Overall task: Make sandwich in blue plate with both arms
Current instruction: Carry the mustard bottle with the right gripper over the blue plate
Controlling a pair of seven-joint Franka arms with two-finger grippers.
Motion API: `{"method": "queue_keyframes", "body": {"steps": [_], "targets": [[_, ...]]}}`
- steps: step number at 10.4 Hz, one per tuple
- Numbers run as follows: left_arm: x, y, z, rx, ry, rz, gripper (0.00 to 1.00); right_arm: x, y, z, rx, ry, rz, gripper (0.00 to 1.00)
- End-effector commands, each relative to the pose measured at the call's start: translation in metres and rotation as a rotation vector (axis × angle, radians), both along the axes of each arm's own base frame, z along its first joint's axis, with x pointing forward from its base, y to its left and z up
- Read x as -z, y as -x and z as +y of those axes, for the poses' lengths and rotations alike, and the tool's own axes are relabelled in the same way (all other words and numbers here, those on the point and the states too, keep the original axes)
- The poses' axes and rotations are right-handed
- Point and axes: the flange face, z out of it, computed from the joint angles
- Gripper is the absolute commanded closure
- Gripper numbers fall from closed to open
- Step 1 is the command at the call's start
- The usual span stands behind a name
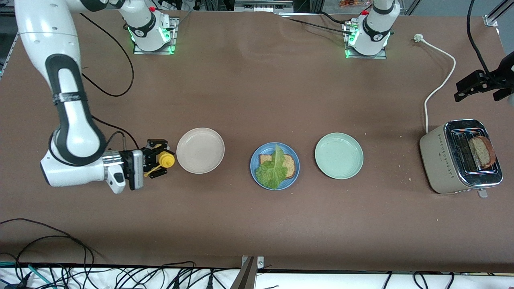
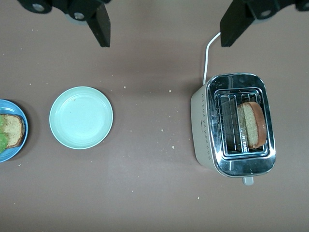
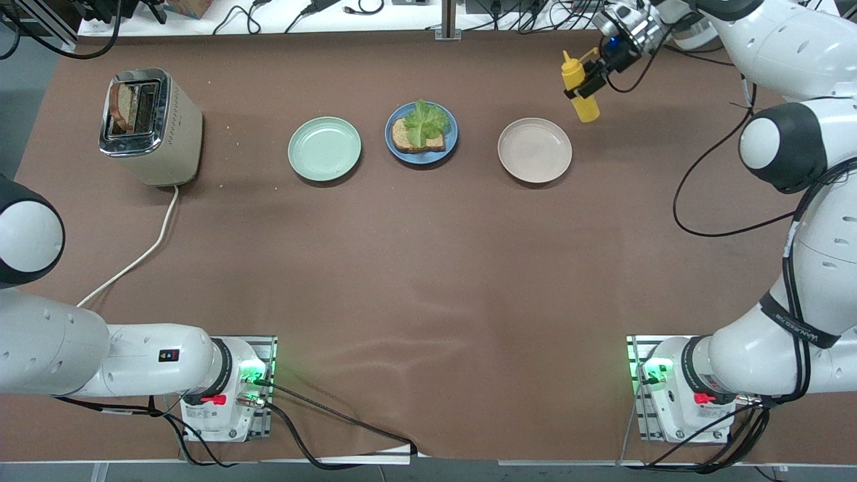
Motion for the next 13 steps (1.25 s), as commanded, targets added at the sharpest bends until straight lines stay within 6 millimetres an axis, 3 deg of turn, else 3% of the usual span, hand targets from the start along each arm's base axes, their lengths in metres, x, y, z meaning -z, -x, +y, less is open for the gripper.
{"method": "queue_keyframes", "body": {"steps": [1,3,5,8,11,13], "targets": [[-0.004,0.001,0.000,-0.007,0.001,0.001,0.00,-0.067,-0.013,0.098,0.011,0.339,-0.045,0.88],[-0.004,0.001,0.000,-0.007,0.001,0.001,0.00,-0.087,0.007,0.173,0.009,0.554,-0.113,0.88],[-0.004,0.001,0.000,-0.007,0.001,0.001,0.00,-0.091,0.033,0.242,0.039,0.683,-0.193,0.88],[-0.003,0.001,0.004,-0.013,0.001,0.003,0.00,-0.089,0.081,0.324,0.069,0.884,-0.354,0.88],[-0.003,0.001,0.005,-0.014,0.001,0.003,0.00,-0.070,0.112,0.370,0.016,1.061,-0.574,0.88],[-0.003,0.001,0.005,-0.015,0.001,0.003,0.00,-0.053,0.127,0.389,-0.064,1.154,-0.690,0.88]]}}
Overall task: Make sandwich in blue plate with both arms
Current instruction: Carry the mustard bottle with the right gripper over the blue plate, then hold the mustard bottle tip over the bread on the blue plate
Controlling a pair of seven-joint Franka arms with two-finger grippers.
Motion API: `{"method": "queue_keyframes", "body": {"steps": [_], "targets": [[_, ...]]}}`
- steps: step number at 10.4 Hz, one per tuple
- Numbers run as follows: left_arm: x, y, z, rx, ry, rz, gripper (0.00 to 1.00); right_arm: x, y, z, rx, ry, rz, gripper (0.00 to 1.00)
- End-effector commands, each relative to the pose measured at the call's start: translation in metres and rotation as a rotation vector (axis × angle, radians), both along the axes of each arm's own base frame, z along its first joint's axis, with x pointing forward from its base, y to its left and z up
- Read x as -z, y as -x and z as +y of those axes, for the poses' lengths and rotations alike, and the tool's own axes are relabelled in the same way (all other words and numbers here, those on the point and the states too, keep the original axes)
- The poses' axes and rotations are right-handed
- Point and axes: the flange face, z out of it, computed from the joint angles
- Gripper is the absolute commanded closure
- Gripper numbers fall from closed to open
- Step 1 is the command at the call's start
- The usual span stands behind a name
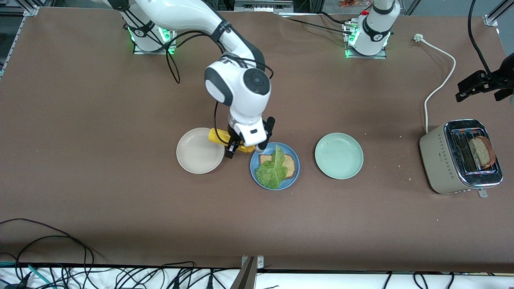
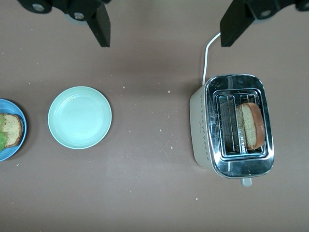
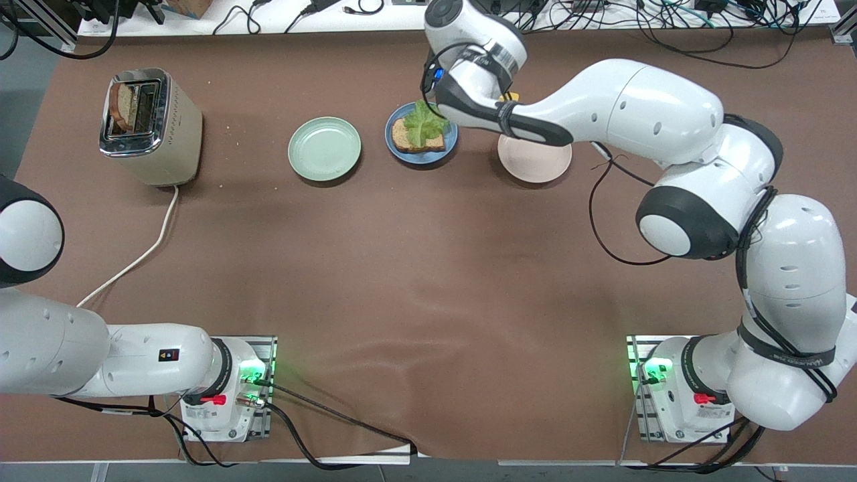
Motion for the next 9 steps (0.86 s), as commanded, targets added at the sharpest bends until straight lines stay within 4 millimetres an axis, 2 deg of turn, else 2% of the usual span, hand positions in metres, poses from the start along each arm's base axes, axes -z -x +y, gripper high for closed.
{"method": "queue_keyframes", "body": {"steps": [1,3,4,6,8,9], "targets": [[-0.004,0.001,0.001,-0.008,0.002,0.001,0.00,0.020,0.014,0.023,-0.111,0.162,-0.108,0.88],[-0.004,0.001,0.004,-0.012,0.007,0.001,0.00,0.051,0.032,0.038,-0.195,0.310,-0.153,0.88],[-0.004,0.001,0.004,-0.012,0.007,0.001,0.00,0.060,0.038,0.043,-0.224,0.359,-0.171,0.88],[-0.004,0.001,0.004,-0.012,0.007,0.001,0.00,0.059,0.036,0.041,-0.221,0.356,-0.166,0.88],[-0.003,0.001,0.005,-0.015,0.008,0.002,0.00,0.057,0.020,0.024,-0.177,0.335,-0.140,0.88],[-0.003,0.001,0.004,-0.013,0.008,0.002,0.00,0.051,0.011,0.011,-0.120,0.270,-0.086,0.88]]}}
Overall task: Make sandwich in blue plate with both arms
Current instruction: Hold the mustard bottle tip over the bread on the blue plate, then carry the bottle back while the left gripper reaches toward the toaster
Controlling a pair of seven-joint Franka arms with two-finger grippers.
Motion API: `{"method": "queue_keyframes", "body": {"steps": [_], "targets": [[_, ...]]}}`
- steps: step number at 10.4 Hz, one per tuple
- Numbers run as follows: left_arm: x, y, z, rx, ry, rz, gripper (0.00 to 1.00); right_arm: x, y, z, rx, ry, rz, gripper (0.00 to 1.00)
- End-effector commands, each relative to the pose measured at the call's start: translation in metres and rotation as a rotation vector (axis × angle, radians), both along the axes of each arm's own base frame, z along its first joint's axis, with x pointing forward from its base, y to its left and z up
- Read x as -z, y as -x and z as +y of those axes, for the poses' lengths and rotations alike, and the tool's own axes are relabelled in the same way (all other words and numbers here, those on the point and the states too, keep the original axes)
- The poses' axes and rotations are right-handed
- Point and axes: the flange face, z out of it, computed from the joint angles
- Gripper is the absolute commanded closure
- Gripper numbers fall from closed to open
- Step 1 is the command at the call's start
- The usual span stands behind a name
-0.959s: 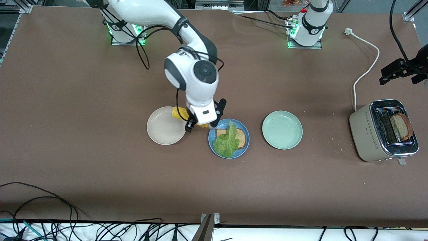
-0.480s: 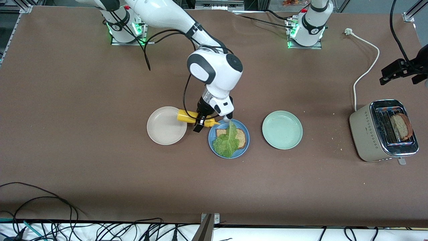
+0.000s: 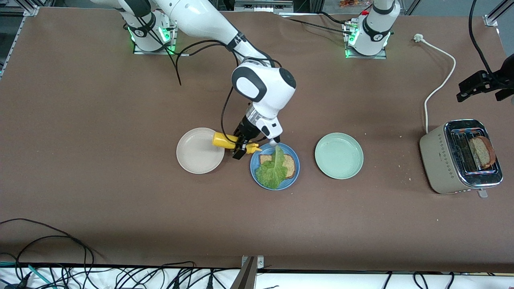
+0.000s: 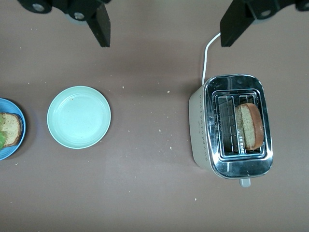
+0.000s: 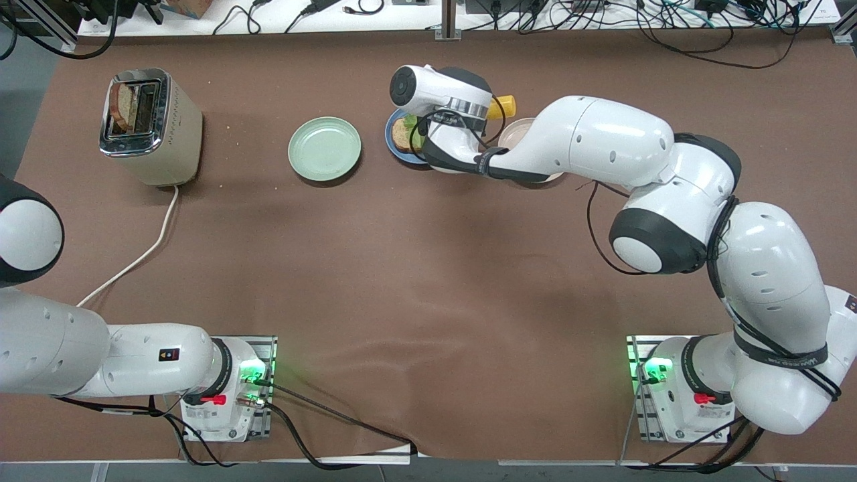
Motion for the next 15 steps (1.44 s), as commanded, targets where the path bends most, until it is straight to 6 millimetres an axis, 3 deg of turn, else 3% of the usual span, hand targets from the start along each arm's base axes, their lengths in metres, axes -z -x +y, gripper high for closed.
{"method": "queue_keyframes", "body": {"steps": [1,7,8,10,12,15], "targets": [[-0.003,0.001,0.003,-0.010,0.007,0.002,0.00,-0.024,-0.033,-0.036,0.141,-0.143,0.107,0.88],[-0.003,0.001,0.003,-0.012,0.030,0.001,0.00,-0.065,-0.079,-0.090,0.350,-0.665,0.451,0.88],[-0.002,0.002,0.017,-0.038,0.051,0.001,0.00,-0.079,-0.089,-0.104,0.367,-0.767,0.503,0.88],[0.001,-0.001,0.031,-0.063,0.073,0.000,0.00,-0.088,-0.104,-0.126,0.298,-0.940,0.625,0.88],[0.006,-0.006,0.029,-0.059,0.074,0.005,0.00,-0.097,-0.121,-0.166,0.184,-1.017,0.701,0.88],[0.013,-0.008,0.033,-0.065,0.072,0.019,0.00,-0.091,-0.144,-0.260,-0.053,-1.133,0.851,0.88]]}}
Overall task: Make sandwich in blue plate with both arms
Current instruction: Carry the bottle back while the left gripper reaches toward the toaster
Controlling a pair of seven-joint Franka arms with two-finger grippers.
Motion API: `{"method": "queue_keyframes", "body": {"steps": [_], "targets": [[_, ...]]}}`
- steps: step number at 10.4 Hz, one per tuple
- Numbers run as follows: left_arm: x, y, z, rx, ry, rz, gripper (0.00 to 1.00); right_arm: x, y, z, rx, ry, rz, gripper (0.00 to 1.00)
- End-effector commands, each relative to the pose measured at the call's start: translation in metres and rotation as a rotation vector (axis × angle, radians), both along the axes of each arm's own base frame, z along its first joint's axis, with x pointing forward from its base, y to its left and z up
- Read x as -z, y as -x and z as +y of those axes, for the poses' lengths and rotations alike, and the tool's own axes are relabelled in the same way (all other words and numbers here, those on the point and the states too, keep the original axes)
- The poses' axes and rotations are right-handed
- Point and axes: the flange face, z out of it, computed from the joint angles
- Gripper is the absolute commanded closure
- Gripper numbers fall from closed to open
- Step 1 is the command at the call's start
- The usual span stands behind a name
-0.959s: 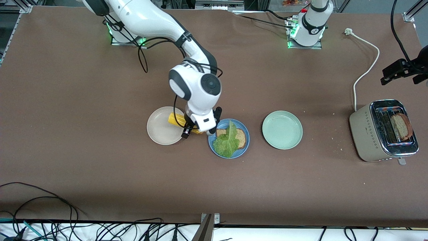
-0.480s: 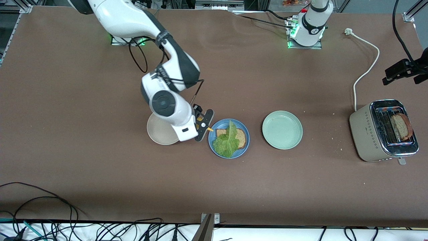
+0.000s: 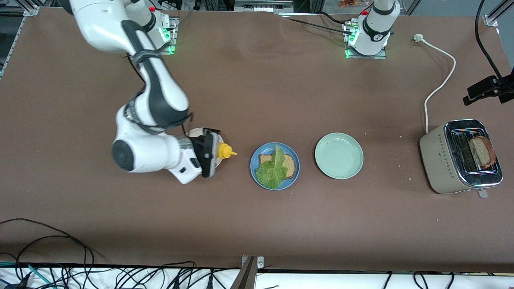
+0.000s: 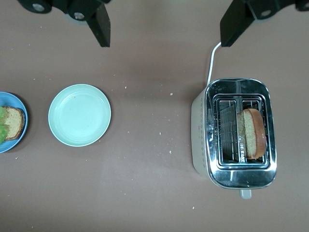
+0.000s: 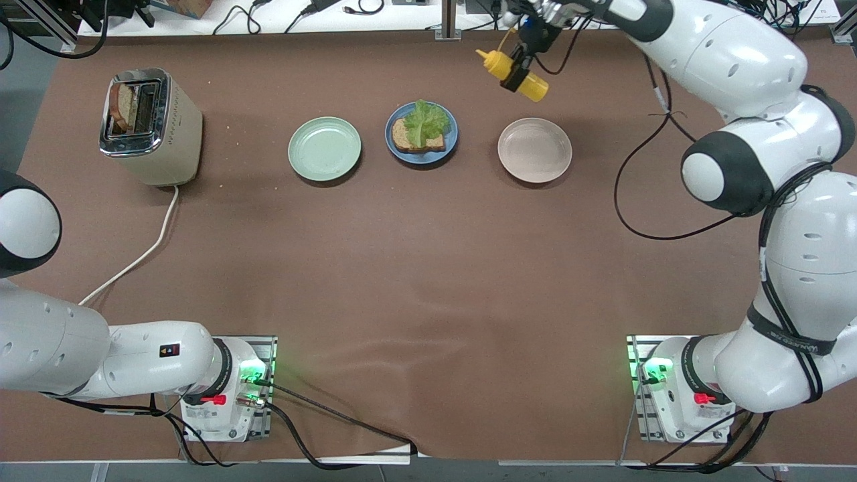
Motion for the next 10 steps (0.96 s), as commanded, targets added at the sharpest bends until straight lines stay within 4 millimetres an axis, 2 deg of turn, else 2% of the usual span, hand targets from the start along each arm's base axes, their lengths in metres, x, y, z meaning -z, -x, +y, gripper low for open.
{"method": "queue_keyframes", "body": {"steps": [1,3,4,5,6,8,9,10], "targets": [[0.006,-0.006,0.002,-0.005,0.012,0.011,0.00,-0.001,-0.016,-0.083,-0.176,-0.224,-0.003,0.88],[0.030,-0.018,0.014,-0.016,-0.007,0.053,0.00,0.013,-0.019,-0.128,-0.236,-0.330,0.004,0.88],[0.056,-0.028,0.028,-0.032,-0.022,0.093,0.00,0.034,-0.019,-0.154,-0.255,-0.398,-0.004,0.88],[0.060,-0.031,0.061,-0.070,-0.017,0.086,0.00,0.051,-0.017,-0.178,-0.279,-0.457,-0.012,0.88],[0.066,-0.034,0.069,-0.048,-0.011,0.086,0.00,0.073,-0.014,-0.201,-0.296,-0.511,0.008,0.88],[0.080,-0.039,0.076,-0.041,-0.015,0.102,0.00,0.125,-0.008,-0.233,-0.293,-0.691,0.025,0.88],[0.083,-0.040,0.079,-0.040,-0.014,0.105,0.00,0.143,0.003,-0.243,-0.303,-0.761,0.078,0.88],[0.106,-0.047,0.102,-0.012,-0.005,0.112,0.00,0.160,0.010,-0.249,-0.313,-0.809,0.098,0.88]]}}
